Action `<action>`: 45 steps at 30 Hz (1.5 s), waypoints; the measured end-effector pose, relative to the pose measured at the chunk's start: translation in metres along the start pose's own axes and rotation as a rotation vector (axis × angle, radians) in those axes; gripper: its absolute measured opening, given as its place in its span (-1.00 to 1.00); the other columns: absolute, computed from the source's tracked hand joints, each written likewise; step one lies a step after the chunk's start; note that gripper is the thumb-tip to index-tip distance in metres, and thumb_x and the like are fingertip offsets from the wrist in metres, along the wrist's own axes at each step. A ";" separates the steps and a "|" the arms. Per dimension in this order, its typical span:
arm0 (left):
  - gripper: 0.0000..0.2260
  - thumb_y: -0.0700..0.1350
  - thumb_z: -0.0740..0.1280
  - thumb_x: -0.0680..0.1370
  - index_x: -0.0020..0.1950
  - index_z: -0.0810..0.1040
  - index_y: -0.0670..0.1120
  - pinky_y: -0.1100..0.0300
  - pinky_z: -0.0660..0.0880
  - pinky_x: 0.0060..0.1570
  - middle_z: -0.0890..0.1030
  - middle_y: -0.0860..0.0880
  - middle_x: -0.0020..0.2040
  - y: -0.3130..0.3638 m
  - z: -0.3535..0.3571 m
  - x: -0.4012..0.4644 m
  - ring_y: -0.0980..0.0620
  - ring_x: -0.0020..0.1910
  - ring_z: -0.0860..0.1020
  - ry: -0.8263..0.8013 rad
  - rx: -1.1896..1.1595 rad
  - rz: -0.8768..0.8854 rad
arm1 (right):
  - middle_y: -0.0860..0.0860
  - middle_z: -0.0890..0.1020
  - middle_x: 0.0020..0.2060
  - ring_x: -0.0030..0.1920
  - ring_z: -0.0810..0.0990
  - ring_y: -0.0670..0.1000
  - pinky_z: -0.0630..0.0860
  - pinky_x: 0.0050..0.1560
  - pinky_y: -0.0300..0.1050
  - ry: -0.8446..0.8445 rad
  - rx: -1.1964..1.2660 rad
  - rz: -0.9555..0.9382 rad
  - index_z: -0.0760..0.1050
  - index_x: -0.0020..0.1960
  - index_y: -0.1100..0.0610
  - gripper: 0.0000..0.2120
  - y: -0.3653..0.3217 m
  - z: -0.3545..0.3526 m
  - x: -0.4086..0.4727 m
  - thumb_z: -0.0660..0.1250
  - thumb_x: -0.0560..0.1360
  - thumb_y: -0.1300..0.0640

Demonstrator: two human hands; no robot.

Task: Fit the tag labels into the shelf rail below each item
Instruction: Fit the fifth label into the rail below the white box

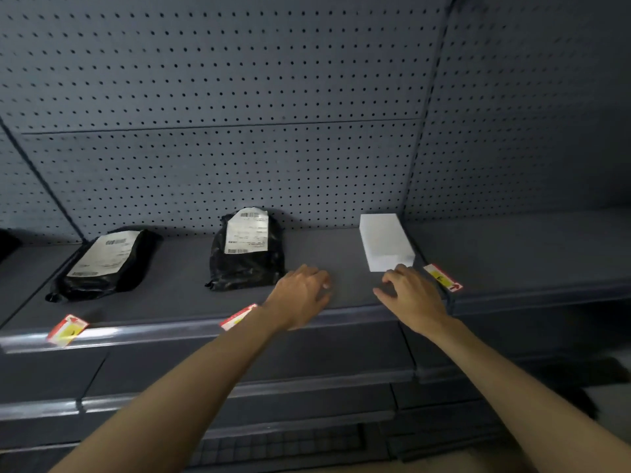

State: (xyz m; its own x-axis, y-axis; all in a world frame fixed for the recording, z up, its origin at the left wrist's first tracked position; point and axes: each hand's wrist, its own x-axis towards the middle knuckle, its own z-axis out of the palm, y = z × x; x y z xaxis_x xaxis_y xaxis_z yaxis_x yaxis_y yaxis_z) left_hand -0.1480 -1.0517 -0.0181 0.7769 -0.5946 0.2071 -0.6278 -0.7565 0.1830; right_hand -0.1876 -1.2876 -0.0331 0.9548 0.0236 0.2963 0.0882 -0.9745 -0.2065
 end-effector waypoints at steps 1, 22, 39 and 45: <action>-0.77 0.01 0.24 0.58 0.12 0.50 -0.10 0.00 0.46 0.12 0.58 -0.09 0.10 0.013 0.004 0.016 -0.08 0.14 0.48 -0.040 0.003 0.006 | 0.07 0.60 -0.10 -0.09 0.58 0.08 0.51 -0.22 -0.05 0.002 -0.006 0.023 0.57 -0.04 0.15 -0.71 0.022 -0.005 -0.001 0.34 0.49 -0.08; -0.79 -0.16 0.30 0.56 0.19 0.48 -0.05 0.06 0.50 0.05 0.56 -0.06 0.15 0.153 0.096 0.199 -0.06 0.14 0.42 -0.230 0.130 0.235 | 0.15 0.57 0.05 0.13 0.50 0.19 0.40 0.12 0.06 -0.247 0.118 0.368 0.54 0.00 0.20 -0.56 0.167 0.001 0.031 0.51 0.31 -0.10; -0.87 -0.04 0.26 0.58 -0.01 0.54 -0.07 0.05 0.51 -0.15 0.57 -0.04 -0.07 0.101 0.057 0.100 -0.04 -0.13 0.52 0.013 -0.201 -0.012 | 0.05 0.58 -0.24 -0.42 0.56 -0.07 0.47 -0.40 -0.36 0.002 0.589 0.103 0.59 -0.02 0.23 -0.91 0.116 -0.029 -0.001 0.32 0.52 0.32; -0.95 -0.12 0.28 0.54 -0.03 0.50 -0.05 0.09 0.47 -0.12 0.58 -0.08 -0.03 0.096 0.072 0.049 -0.09 -0.07 0.54 0.083 -0.154 -0.085 | 0.01 0.54 -0.23 -0.33 0.54 -0.11 0.47 -0.36 -0.44 -0.014 0.591 0.056 0.57 -0.01 0.24 -0.92 0.099 -0.027 -0.016 0.31 0.53 0.32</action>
State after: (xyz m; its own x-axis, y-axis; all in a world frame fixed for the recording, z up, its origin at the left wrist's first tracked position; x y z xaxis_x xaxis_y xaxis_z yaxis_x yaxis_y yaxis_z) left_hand -0.1671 -1.1727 -0.0592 0.8246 -0.5011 0.2625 -0.5653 -0.7483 0.3471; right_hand -0.2013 -1.3908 -0.0334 0.9659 -0.0179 0.2584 0.1764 -0.6851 -0.7068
